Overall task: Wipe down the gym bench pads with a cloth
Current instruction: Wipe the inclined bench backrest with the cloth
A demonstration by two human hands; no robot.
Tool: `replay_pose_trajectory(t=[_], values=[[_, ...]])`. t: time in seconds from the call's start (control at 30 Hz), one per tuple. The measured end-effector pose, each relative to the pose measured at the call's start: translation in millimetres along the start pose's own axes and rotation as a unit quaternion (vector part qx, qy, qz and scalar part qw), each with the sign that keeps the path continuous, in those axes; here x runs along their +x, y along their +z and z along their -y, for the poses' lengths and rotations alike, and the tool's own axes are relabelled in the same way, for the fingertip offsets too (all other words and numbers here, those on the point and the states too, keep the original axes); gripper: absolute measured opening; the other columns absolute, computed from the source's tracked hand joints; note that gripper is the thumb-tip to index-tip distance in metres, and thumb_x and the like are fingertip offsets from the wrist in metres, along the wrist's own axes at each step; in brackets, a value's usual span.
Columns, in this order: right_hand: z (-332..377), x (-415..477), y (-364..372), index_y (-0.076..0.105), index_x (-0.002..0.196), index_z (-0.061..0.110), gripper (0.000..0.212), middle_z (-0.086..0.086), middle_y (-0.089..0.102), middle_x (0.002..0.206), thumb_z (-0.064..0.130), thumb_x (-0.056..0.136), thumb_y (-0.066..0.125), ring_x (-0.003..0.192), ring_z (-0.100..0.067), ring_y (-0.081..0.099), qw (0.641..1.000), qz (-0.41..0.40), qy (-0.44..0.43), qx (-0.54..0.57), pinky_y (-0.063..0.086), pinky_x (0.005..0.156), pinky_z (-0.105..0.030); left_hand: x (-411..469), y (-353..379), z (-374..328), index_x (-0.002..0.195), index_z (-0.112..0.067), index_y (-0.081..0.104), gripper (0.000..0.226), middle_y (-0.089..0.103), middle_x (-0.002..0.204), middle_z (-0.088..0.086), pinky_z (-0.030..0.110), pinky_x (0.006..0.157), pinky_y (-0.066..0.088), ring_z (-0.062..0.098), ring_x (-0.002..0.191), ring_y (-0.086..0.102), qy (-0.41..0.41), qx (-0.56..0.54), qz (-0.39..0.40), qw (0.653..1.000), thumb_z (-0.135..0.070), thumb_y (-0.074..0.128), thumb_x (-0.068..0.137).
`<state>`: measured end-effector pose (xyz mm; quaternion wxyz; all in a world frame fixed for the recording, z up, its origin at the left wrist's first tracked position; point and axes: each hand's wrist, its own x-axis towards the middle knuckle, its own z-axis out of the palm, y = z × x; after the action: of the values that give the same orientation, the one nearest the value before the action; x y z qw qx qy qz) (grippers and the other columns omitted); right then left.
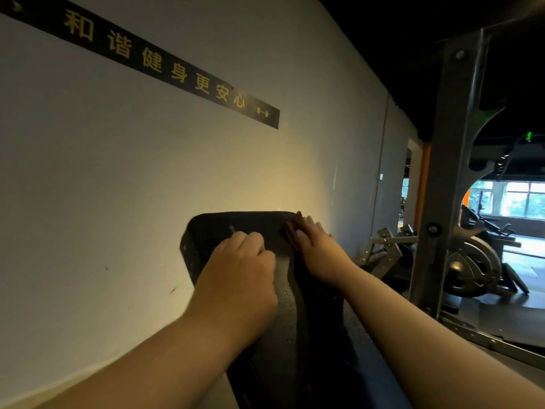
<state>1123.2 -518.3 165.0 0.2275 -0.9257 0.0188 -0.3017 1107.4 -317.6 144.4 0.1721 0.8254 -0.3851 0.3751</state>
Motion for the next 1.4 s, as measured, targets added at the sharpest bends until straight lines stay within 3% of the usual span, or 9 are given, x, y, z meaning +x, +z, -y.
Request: replay_pose_trajectory(t=[0.1, 0.23, 0.47, 0.63, 0.9, 1.0, 1.13, 1.3, 1.4], values=[[40.8, 9.6, 14.4, 0.028, 0.155, 0.028, 0.046, 0.0, 0.023, 0.164, 0.031, 0.109, 0.031, 0.153, -0.021, 0.013, 0.997, 0.036, -0.058, -0.021, 0.006, 0.123, -0.039, -1.5, -15.5, -24.3, 0.112, -0.015, 0.066, 0.046, 0.053, 0.116, 0.006, 0.034, 0.093, 0.04, 0.021, 0.107, 0.047, -0.019, 0.047, 0.054, 0.997, -0.022, 0.022, 0.101], [67.1, 0.2, 17.1, 0.017, 0.158, 0.031, 0.052, 0.022, 0.007, 0.156, 0.031, 0.109, 0.035, 0.143, 0.003, -0.001, 0.98, 0.129, -0.154, 0.017, 0.0, 0.117, -0.023, -15.2, -14.6, -28.6, 0.143, -0.007, 0.044, 0.045, 0.035, 0.147, 0.015, 0.04, 0.112, 0.036, 0.034, 0.132, 0.039, -0.057, 0.068, 0.13, 0.988, -0.029, 0.031, 0.107], [86.5, 2.4, 27.7, 0.017, 0.159, 0.031, 0.053, 0.012, 0.009, 0.167, 0.036, 0.109, 0.034, 0.153, -0.007, -0.003, 0.984, 0.116, -0.132, 0.023, 0.002, 0.125, -0.034, -43.0, -11.6, -21.2, 0.133, -0.025, 0.053, 0.031, 0.052, 0.131, -0.008, 0.019, 0.1, 0.044, 0.01, 0.113, 0.054, -0.12, -0.133, -0.03, 0.983, -0.031, 0.039, 0.106], [82.6, -19.5, 22.0, 0.009, 0.158, 0.037, 0.055, 0.015, 0.008, 0.166, 0.037, 0.109, 0.033, 0.153, -0.008, 0.004, 0.981, 0.125, -0.145, 0.024, 0.004, 0.126, -0.034, -55.7, -16.0, -15.8, 0.083, -0.019, 0.076, 0.01, 0.064, 0.076, -0.006, 0.016, 0.06, 0.052, 0.012, 0.061, 0.06, -0.072, -0.092, -0.047, 0.992, -0.026, 0.079, 0.076], [2.7, -19.9, -2.3, 0.034, 0.149, 0.024, 0.043, -0.009, 0.046, 0.142, 0.035, 0.108, 0.032, 0.13, -0.03, 0.045, 0.991, -0.013, 0.125, 0.047, 0.032, 0.114, -0.054, -57.3, -25.7, -22.6, 0.117, -0.014, 0.059, 0.022, 0.029, 0.1, -0.004, 0.017, 0.072, 0.029, 0.009, 0.088, 0.03, -0.042, -0.034, 0.0, 0.999, -0.015, 0.042, 0.103], [33.2, -36.5, 9.2, 0.028, 0.155, 0.025, 0.048, -0.003, 0.03, 0.16, 0.034, 0.108, 0.034, 0.149, -0.03, 0.024, 0.996, 0.029, 0.068, 0.039, 0.017, 0.123, -0.047, -57.8, -24.7, -19.3, 0.121, -0.02, 0.058, 0.027, 0.043, 0.109, -0.005, 0.012, 0.074, 0.03, 0.006, 0.089, 0.033, -0.042, -0.06, -0.02, 0.997, -0.026, 0.038, 0.106], [60.7, -74.6, 19.6, 0.015, 0.157, 0.037, 0.051, 0.022, 0.006, 0.164, 0.038, 0.109, 0.032, 0.147, 0.003, -0.005, 0.99, 0.11, -0.08, 0.046, -0.005, 0.112, -0.021, -57.7, -18.8, -9.4, 0.128, -0.025, 0.059, 0.033, 0.055, 0.121, -0.006, 0.009, 0.078, 0.039, 0.008, 0.093, 0.049, -0.028, -0.084, -0.037, 0.995, -0.035, 0.038, 0.104], [15.7, -84.5, -5.7, 0.011, 0.158, 0.036, 0.055, 0.009, 0.009, 0.167, 0.042, 0.108, 0.032, 0.154, -0.017, 0.006, 0.995, 0.038, 0.08, 0.053, 0.006, 0.125, -0.047, -49.3, -13.5, -8.0, 0.097, -0.014, 0.063, 0.013, 0.054, 0.103, 0.004, 0.028, 0.065, 0.033, 0.025, 0.091, 0.053, -0.059, -0.049, -0.027, 0.997, -0.016, 0.051, 0.096], [41.5, -110.5, 10.1, 0.011, 0.159, 0.03, 0.056, 0.008, 0.006, 0.168, 0.041, 0.108, 0.03, 0.154, -0.015, -0.001, 0.996, 0.031, 0.085, 0.018, 0.0, 0.124, -0.041, -50.4, -14.1, -5.3, 0.094, -0.013, 0.064, 0.021, 0.045, 0.094, 0.0, 0.021, 0.058, 0.027, 0.019, 0.085, 0.049, -0.023, -0.035, -0.034, 0.999, -0.018, 0.045, 0.099]])
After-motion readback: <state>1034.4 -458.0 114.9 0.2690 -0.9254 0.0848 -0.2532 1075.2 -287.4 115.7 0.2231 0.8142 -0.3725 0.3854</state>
